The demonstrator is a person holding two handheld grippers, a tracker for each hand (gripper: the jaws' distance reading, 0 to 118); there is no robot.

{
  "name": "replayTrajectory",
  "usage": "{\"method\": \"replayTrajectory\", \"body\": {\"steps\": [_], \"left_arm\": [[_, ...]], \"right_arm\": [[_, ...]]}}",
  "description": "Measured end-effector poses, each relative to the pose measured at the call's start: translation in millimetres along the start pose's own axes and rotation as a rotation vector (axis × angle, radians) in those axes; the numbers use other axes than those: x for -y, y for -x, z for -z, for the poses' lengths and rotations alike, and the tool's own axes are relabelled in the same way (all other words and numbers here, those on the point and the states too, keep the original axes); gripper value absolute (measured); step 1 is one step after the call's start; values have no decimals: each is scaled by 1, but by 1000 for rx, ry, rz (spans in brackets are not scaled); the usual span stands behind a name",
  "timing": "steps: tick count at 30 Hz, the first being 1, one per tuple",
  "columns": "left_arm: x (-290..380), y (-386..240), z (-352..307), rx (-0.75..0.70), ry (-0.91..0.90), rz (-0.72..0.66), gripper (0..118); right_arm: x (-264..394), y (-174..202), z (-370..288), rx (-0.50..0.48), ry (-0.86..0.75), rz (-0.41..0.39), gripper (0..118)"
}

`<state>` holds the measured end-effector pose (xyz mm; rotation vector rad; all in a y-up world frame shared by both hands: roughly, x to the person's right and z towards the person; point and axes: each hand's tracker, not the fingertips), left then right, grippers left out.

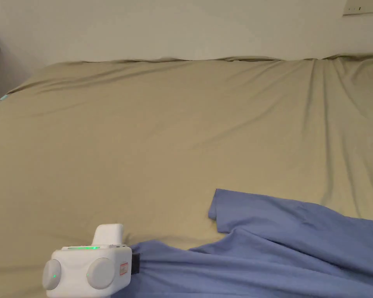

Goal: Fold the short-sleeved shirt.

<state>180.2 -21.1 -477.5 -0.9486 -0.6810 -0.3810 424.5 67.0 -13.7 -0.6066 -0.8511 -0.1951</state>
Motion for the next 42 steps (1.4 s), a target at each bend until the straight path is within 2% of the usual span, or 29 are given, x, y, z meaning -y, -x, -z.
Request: {"method": "replayTrajectory", "body": {"steps": [3, 4, 5, 6, 7, 8, 9, 10, 11, 14, 16, 19, 20, 21, 22, 23, 24, 25, 26, 27, 28, 29, 31, 35, 40, 42], "left_arm": [[0, 5, -6, 13, 40, 37, 4], [-2, 11, -14, 113, 32, -7, 4], [-1, 16, -28, 151, 35, -19, 4], [-1, 15, -38, 199, -30, -108, 4], [0, 14, -47, 176, -70, -105, 4], [0, 13, -55, 168, -93, -97, 4], [2, 14, -60, 170, -108, -100, 4], [3, 13, -65, 175, -99, -91, 4], [5, 13, -67, 180, -104, -91, 4], [13, 1, -76, 191, -105, -97, 4], [18, 2, -72, 237, -95, -135, 4], [25, 2, -59, 329, -60, -222, 4], [26, 1, -58, 310, -60, -211, 4], [27, 0, -54, 304, -55, -213, 4], [29, -1, -54, 282, -62, -196, 4], [30, -2, -53, 274, -68, -183, 4], [32, -2, -53, 279, -76, -187, 4], [34, -1, -51, 294, -93, -199, 4], [35, -2, -52, 316, -115, -209, 4], [36, -5, -58, 319, -145, -201, 4], [36, -7, -66, 317, -171, -195, 4], [32, -12, -78, 329, -204, -188, 4], [24, -10, -102, 371, -264, -194, 4], [4, 7, -168, 475, -429, -260, 4], [-11, 12, -278, 418, -669, -129, 4], [-13, 14, -323, 439, -782, -106, 4]], "right_arm": [[-3, -3, -1, -5, 3, 6, 3], [-6, -5, -2, 1, 0, 6, 3], [-9, -9, -4, 37, -13, 2, 4], [-13, -12, -5, 79, -20, -1, 26], [-17, -18, -3, 105, -7, 1, 89], [-15, -30, 6, 105, 31, 19, 118], [-15, -40, 16, 91, 101, 38, 118], [-12, -48, 19, 83, 54, 37, 118], [-11, -57, 28, 86, 109, 78, 118], [-2, -82, 70, 98, 262, 88, 118], [6, -99, 105, 90, 383, 161, 118], [22, -122, 147, 59, 492, 327, 100], [25, -126, 154, 38, 501, 364, 100], [28, -127, 159, -12, 503, 409, 85], [21, -121, 151, 40, 468, 334, 83], [14, -115, 148, 52, 469, 244, 74], [10, -108, 144, -29, 462, 216, 43], [9, -103, 142, -119, 450, 284, 14], [7, -95, 138, -44, 444, 260, 14], [3, -85, 133, 12, 400, 139, 14], [2, -76, 124, 44, 362, 64, 14], [-3, -70, 114, 33, 331, 39, 14], [-18, -64, 88, -32, 226, 72, 14], [-57, -55, 20, -95, 2, 122, 14], [-106, -39, -80, -137, -272, 115, 14], [-123, -36, -116, -160, -348, 106, 14]]}}
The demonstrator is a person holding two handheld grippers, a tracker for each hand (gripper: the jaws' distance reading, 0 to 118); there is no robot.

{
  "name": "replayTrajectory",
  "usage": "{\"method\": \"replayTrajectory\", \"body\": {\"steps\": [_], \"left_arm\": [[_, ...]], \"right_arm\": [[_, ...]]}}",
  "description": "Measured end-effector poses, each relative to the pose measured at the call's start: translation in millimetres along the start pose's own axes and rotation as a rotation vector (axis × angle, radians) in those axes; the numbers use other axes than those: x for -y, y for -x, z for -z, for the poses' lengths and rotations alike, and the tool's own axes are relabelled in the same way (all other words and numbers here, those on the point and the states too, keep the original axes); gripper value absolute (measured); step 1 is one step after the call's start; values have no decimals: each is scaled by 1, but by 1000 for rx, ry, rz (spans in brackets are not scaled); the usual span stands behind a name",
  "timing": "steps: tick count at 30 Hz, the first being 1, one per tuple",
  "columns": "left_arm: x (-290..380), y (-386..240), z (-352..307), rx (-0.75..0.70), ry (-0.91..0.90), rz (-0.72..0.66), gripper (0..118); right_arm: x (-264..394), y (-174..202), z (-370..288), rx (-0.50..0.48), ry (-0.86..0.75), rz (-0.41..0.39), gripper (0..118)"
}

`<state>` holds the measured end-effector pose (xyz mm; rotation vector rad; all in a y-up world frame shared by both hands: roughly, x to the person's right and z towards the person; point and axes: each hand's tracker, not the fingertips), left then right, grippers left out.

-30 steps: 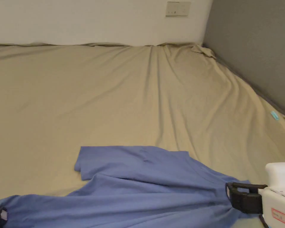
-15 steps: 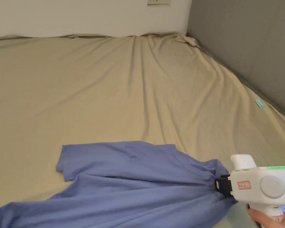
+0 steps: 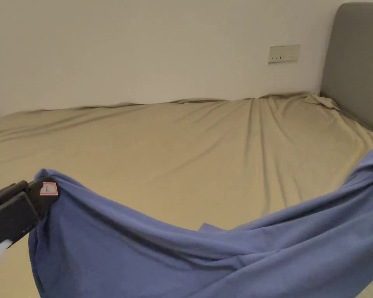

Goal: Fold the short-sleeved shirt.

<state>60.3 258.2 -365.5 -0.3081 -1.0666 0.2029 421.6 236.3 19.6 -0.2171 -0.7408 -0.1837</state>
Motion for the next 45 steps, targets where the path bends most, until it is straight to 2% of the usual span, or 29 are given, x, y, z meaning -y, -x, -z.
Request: {"method": "replayTrajectory", "body": {"steps": [5, 7, 11, 16, 20, 24, 27, 30, 35, 38, 39, 45], "left_arm": [[-79, -35, -48, 46, -170, 123, 4], [-110, -37, -50, 56, -211, 165, 4], [-170, -26, -31, 42, -275, 165, 4], [-243, -3, 25, -1, -331, 61, 4], [-287, 7, 83, -80, -271, 57, 4], [-307, 18, 142, -189, -225, 72, 4], [-297, 29, 184, -225, -176, 109, 4], [-273, 46, 230, -306, -115, 155, 4], [-199, 83, 287, -301, -21, 114, 4], [-128, 111, 317, -268, 68, 69, 4], [-100, 123, 322, -206, 100, 36, 4], [57, 170, 353, -228, 384, -126, 4]], "right_arm": [[-62, 14, -53, -24, -166, -29, 14], [-89, 12, -59, -26, -217, -39, 14], [-148, 2, -47, -55, -255, -33, 14], [-223, -4, 2, -70, -255, -28, 14], [-273, -4, 57, -55, -218, -26, 14], [-308, 5, 117, -2, -202, -43, 14], [-314, 10, 167, 28, -167, -52, 14], [-298, 12, 218, 45, -118, -61, 14], [-231, 8, 295, 56, -33, -82, 14], [-161, -1, 336, 49, 52, -83, 14], [-132, -4, 350, 55, 101, -78, 14], [42, -27, 386, 79, 299, 48, 14]]}}
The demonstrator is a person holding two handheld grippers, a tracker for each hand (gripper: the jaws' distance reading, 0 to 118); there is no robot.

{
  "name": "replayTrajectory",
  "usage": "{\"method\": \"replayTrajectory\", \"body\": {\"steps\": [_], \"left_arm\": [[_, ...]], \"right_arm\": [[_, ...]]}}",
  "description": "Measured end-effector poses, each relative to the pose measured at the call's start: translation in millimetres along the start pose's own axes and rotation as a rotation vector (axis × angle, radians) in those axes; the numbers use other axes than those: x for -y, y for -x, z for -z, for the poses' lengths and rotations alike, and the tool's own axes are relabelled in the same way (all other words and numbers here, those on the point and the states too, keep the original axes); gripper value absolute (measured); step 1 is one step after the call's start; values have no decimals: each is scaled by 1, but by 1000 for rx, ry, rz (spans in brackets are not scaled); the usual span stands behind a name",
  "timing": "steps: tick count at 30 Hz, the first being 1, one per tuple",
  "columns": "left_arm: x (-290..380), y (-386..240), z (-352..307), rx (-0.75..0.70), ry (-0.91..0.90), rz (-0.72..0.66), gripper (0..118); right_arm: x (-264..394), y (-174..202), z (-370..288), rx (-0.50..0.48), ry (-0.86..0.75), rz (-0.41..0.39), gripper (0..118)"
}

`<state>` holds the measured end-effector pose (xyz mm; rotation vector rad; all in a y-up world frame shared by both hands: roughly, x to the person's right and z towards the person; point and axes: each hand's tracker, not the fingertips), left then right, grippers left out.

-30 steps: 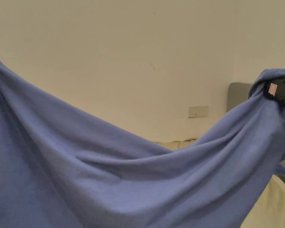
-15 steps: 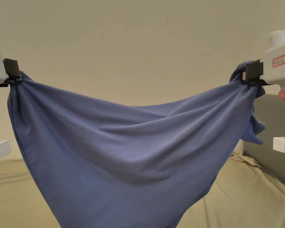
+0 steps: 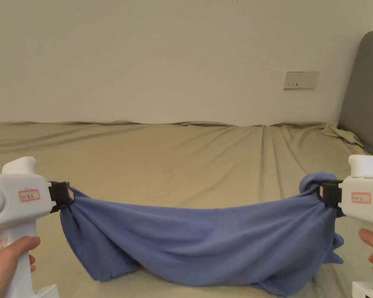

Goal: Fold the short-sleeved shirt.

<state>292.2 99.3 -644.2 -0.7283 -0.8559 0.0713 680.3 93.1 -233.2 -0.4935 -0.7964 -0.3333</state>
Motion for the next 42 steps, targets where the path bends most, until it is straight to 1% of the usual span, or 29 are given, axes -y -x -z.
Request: {"method": "replayTrajectory", "body": {"steps": [1, 3, 4, 6, 10, 11, 12, 13, 16, 20, 22, 24, 27, 31, 32, 33, 34, 35, 36, 38, 39, 40, 41, 42], "left_arm": [[16, 5, 9, -17, 28, 5, 4], [35, 16, 16, -44, 94, 9, 4], [41, 20, 15, -20, 81, 1, 4], [51, 29, 2, -23, 68, -3, 4], [76, 46, -44, -8, 48, -5, 4], [82, 48, -56, -18, 52, 8, 4], [87, 49, -68, -48, 91, 58, 4], [94, 51, -81, -59, 92, 70, 4], [113, 57, -125, -53, 106, 90, 4], [152, 61, -186, -71, 107, 70, 4], [183, 64, -208, -107, 141, 92, 4], [211, 66, -227, -118, 183, 91, 4], [245, 73, -247, -119, 229, 81, 4], [265, 85, -258, -149, 279, 75, 4], [265, 87, -259, -148, 288, 70, 6], [264, 88, -261, -147, 295, 53, 22], [264, 87, -265, -174, 305, 39, 65], [262, 86, -270, -188, 289, 41, 87], [259, 82, -282, -186, 250, 47, 88], [252, 69, -307, -207, 196, 84, 88], [248, 60, -324, -211, 161, 104, 88], [246, 49, -341, -205, 119, 121, 87], [245, 38, -360, -198, 70, 131, 76], [249, 25, -382, -179, -1, 134, 41]], "right_arm": [[19, -1, 7, 15, 44, -10, 14], [50, -4, 9, 19, 68, -25, 14], [63, -5, 5, 13, 66, -23, 14], [79, -10, -11, -12, 70, -22, 14], [116, -21, -58, -32, 40, -13, 14], [123, -23, -72, -31, 41, 6, 14], [129, -24, -84, -38, 40, 12, 14], [137, -24, -97, -40, 46, 10, 14], [157, -23, -142, -42, 27, -20, 14], [195, -25, -205, -68, 45, -39, 14], [222, -23, -238, -61, 74, -78, 14], [247, -27, -265, -60, 102, -95, 14], [281, -33, -297, -55, 163, -93, 14], [301, -38, -316, -28, 201, -118, 14], [300, -39, -316, -27, 211, -120, 17], [295, -35, -315, -7, 248, -122, 36], [291, -33, -315, 27, 262, -131, 85], [287, -32, -317, 21, 260, -134, 104], [280, -30, -327, -4, 209, -107, 106], [263, -24, -344, -12, 175, -39, 106], [254, -19, -354, -23, 153, -22, 106], [247, -12, -364, -9, 119, -14, 105], [240, -3, -376, 2, 85, -20, 100], [236, 5, -386, -20, 55, -40, 79]]}}
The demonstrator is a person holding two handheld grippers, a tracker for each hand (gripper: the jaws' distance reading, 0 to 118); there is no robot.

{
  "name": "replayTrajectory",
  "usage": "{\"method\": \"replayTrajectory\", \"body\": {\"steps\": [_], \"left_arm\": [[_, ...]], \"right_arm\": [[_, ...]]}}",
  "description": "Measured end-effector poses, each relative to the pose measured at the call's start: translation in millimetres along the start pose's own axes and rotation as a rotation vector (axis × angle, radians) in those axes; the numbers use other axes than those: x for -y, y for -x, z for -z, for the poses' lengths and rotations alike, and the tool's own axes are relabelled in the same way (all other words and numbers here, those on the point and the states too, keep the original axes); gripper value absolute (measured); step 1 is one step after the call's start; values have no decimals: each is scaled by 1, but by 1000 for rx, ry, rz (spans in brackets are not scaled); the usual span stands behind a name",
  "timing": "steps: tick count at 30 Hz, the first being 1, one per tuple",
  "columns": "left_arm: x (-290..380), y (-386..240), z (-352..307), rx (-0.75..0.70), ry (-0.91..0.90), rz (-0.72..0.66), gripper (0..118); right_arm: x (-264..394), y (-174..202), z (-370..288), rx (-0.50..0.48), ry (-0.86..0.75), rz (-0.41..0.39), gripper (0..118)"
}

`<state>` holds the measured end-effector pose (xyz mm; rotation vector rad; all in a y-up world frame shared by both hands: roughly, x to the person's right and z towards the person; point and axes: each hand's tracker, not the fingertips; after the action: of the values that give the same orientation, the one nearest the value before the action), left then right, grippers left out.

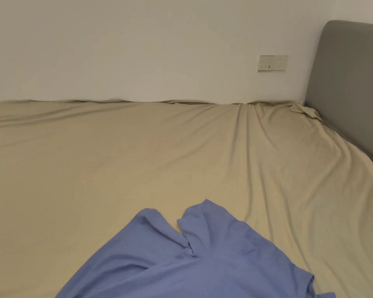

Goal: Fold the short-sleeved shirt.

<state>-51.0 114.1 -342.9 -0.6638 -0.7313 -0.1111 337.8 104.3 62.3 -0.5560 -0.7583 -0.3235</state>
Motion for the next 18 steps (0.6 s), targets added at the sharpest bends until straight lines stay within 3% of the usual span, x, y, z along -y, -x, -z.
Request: {"method": "replayTrajectory", "body": {"steps": [1, 2, 3, 4, 5, 9, 12, 13, 14, 15, 16, 18], "left_arm": [[0, -12, -15, -28, -50, 36, 0], [-1, -25, -23, -108, -70, 42, 0], [7, -32, -28, -170, -47, 51, 0], [11, -33, -29, -103, 3, 65, 0], [15, -34, -29, -88, 22, 68, 0], [26, -22, -11, -119, 40, 88, 0], [26, -3, 16, -38, 101, -44, 0], [25, 3, 26, -22, 123, -84, 8], [26, 9, 41, -8, 157, -115, 37], [28, 14, 56, -30, 139, -92, 73], [26, 12, 68, -42, 137, -86, 92], [28, 18, 98, -88, 133, -67, 92]], "right_arm": [[-2, 9, -9, -27, -35, -30, 16], [-5, 20, -13, -12, -47, -65, 2], [-4, 28, -16, 22, -44, -72, 2], [-4, 33, -19, -1, -50, -70, 2], [-6, 35, -18, -83, -26, -87, 2], [-6, 45, -13, -110, -25, -85, 2], [-7, 49, -6, -129, -12, -96, 2], [-8, 51, -5, -133, -7, -103, 2], [-9, 53, -4, -133, -4, -110, 2], [-8, 53, 0, -135, 3, -117, 2], [-9, 53, 3, -139, 11, -125, 2], [-12, 55, 11, -144, 32, -130, 2]]}}
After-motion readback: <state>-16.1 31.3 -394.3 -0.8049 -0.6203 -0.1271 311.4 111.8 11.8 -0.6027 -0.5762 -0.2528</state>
